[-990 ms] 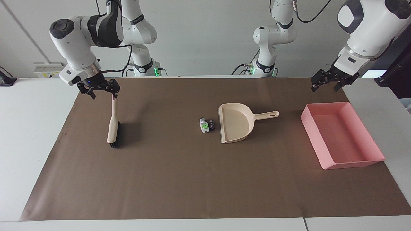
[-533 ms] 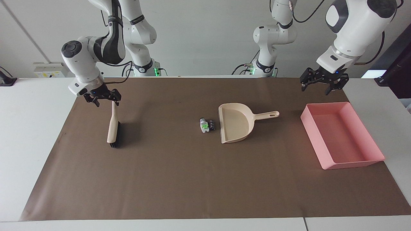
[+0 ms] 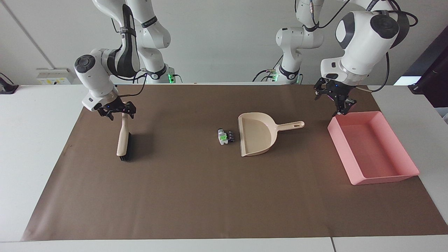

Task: Clean e-waste and dump in bin
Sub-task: 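Grasp the dustpan with the left gripper while the right gripper grasps the brush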

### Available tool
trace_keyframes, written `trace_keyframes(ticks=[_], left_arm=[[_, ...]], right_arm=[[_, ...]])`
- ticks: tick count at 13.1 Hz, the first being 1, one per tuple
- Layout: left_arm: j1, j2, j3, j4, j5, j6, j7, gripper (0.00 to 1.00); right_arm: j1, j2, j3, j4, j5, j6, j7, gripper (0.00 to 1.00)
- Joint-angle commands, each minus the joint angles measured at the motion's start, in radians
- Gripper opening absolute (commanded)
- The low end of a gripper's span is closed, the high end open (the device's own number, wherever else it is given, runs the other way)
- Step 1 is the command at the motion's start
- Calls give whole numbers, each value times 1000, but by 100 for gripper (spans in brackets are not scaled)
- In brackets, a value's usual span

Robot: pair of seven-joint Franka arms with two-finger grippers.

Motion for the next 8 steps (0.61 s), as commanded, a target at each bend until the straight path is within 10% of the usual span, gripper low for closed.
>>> trace_keyframes(ticks=[1,4,8], left_arm=[[-96,-8,10,-107,105,116,48,96],[-141,12,10,-162,120,180,12,96],[-234,47,10,-260,218,291,-117,95]], right_arm=[[-16,-11,5,-27,31,22,-38,97],[-16,-11,5,-26,31,21,-36,84],[-11,-11,5,-28,31,21,-30,40]])
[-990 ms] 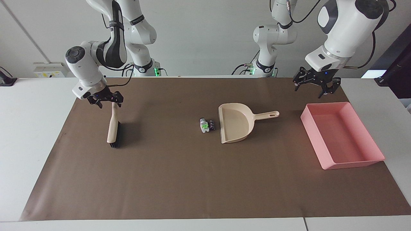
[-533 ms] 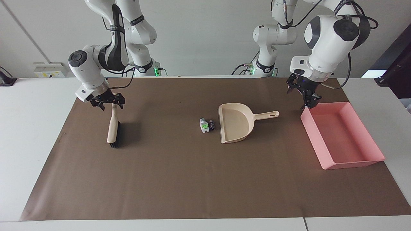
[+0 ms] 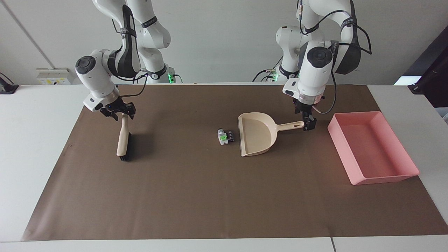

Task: Clean e-waste and dump in bin
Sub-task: 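Grasp the dustpan with the left gripper while the right gripper grasps the brush, then sweep the component into the dustpan with the brush in the right gripper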

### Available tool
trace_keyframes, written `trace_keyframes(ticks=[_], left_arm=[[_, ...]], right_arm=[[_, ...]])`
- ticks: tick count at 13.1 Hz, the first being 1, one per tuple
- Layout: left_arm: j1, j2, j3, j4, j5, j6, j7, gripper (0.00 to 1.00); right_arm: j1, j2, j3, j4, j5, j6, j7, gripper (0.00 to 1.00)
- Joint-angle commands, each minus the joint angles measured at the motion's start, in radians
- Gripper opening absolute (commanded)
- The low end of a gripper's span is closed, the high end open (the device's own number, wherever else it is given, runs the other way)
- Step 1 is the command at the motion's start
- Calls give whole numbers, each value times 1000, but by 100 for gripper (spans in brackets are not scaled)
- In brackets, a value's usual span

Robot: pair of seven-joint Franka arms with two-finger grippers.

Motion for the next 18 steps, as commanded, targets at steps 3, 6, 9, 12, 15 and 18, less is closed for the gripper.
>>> trace_keyframes(ticks=[3,6,9,12,15,18], left_arm=[[-75,33,13,-82,36,71,-80,96],[-89,41,13,-141,73,138,-111,96],[-114,58,13,-159,131,137,-185,94],[-126,58,13,-159,131,134,-194,86],[-128,58,13,-156,131,114,-213,34],[-112,52,15,-97,131,99,-176,4]], right_arm=[[-8,-10,5,-12,24,9,-1,0],[-3,-8,7,2,24,-5,10,0],[20,-10,19,138,22,-168,66,0],[145,-16,19,263,7,-327,239,0],[285,-19,20,303,4,-399,414,0],[481,-13,24,292,4,-388,637,0]])
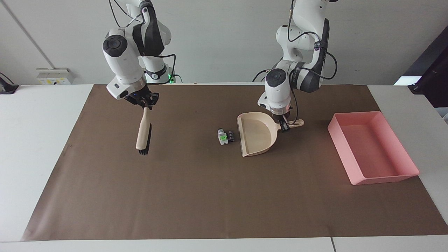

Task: Clean e-waste and dump in bin
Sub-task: 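Sweep the component into the dustpan with the brush in the right gripper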

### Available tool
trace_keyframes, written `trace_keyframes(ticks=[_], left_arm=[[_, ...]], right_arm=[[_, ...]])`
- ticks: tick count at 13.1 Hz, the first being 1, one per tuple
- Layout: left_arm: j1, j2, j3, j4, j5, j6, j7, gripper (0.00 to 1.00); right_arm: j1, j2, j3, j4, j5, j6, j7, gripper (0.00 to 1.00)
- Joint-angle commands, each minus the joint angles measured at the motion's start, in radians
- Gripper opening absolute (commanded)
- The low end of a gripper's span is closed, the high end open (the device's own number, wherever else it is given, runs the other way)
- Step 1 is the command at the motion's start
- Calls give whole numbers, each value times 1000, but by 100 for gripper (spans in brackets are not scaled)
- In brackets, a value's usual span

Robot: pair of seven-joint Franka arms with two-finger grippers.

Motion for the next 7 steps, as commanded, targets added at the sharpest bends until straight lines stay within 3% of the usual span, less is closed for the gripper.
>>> trace_keyframes(ticks=[1,3,7], left_arm=[[-2,-20,15,58,19,-43,61,2],[-2,-22,17,95,46,-144,81,1],[-12,-14,15,103,128,-172,81,0]], right_arm=[[131,22,0,-15,1,7,109,0],[232,62,0,-15,-1,38,220,0],[369,136,0,-15,1,127,317,0]])
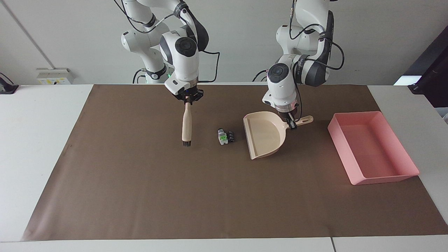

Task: Clean e-waste and dump in bin
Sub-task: 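Sweep the component into the dustpan with the brush in the right gripper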

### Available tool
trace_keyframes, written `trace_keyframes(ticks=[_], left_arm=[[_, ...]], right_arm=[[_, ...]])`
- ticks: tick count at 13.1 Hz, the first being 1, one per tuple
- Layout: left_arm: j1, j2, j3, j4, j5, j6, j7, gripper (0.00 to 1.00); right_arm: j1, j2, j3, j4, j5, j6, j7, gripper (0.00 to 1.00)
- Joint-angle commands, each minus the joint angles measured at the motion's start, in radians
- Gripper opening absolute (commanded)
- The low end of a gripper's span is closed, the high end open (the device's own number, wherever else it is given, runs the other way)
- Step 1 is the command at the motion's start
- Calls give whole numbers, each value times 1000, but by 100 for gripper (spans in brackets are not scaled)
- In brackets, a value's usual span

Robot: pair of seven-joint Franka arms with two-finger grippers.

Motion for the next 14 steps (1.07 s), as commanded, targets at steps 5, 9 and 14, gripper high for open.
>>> trace_keyframes(ticks=[5,9,14], left_arm=[[-64,110,1,103,59,-46,37,0],[-93,124,1,108,40,-36,16,0],[-131,138,1,92,36,-44,-29,0]], right_arm=[[114,97,-7,2,12,122,23,0],[172,180,-4,46,16,183,99,0],[231,299,31,109,175,353,151,0]])
